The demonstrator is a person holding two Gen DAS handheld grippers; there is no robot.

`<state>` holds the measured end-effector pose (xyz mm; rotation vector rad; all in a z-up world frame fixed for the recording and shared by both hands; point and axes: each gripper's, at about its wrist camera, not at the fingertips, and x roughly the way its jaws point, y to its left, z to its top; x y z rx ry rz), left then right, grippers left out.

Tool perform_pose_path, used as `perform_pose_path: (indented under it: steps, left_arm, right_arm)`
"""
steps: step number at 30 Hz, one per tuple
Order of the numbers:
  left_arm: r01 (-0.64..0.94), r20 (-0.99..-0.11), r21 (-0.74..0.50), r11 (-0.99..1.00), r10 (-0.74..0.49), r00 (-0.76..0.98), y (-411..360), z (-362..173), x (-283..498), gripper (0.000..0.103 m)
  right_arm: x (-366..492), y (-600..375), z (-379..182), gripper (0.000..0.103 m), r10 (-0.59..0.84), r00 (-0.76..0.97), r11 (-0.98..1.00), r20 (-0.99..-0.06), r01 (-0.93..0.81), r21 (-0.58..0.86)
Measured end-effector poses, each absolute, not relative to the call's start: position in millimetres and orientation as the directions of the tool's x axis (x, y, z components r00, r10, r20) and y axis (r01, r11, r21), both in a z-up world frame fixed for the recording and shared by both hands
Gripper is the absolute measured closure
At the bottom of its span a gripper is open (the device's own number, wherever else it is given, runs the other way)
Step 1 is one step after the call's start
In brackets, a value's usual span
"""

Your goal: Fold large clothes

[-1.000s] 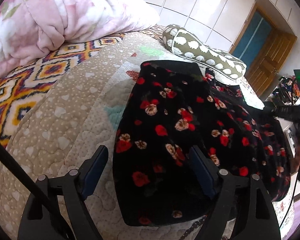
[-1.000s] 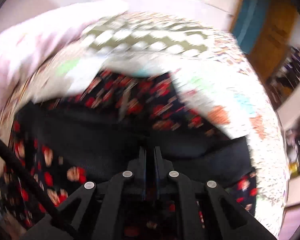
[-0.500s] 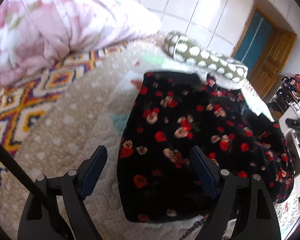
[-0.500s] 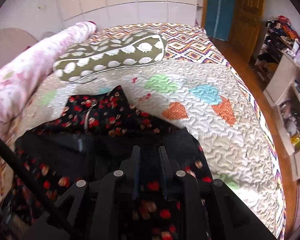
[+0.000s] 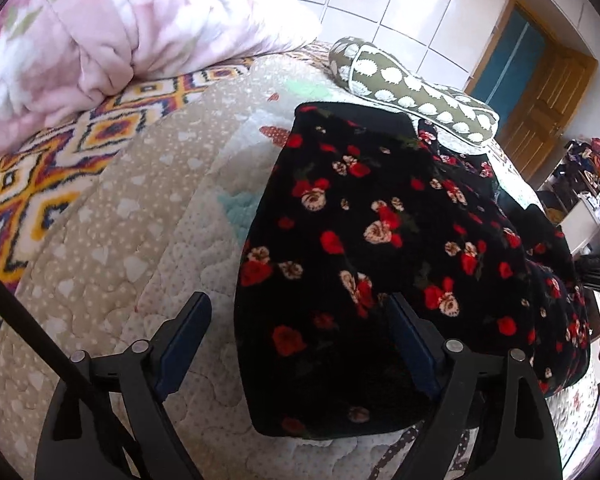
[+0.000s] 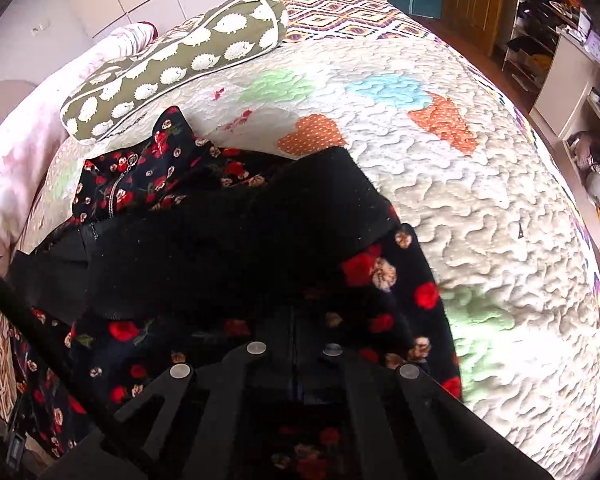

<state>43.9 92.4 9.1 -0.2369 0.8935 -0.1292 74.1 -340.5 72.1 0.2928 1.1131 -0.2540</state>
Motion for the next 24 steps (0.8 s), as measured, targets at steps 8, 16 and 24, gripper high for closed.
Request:
perform_pose_path:
  steps: [8,16,24]
  left_arm:
    - [0.011,-0.767,-0.251,0.968,-0.206,0.608,93,9,45,0.016]
    - [0.014,-0.732,-0.230,0.973,-0.182,0.656,93,27,26,0.016]
    - [0.029,-0.676,-0.271,0.962,-0.212,0.706,98,54,-19,0.016]
  right_arm:
    - [16,-357,117,0.031,-0.099,0.518,0.919,-0.849,0.374,0.121]
    - [-80,-382,77,0.024,0.114,0.586,0.806,-0.802,0.417,0.420]
    - [-120,-367,23,0.020,0.255,0.691,0.680,-0.677,0.370,0.634]
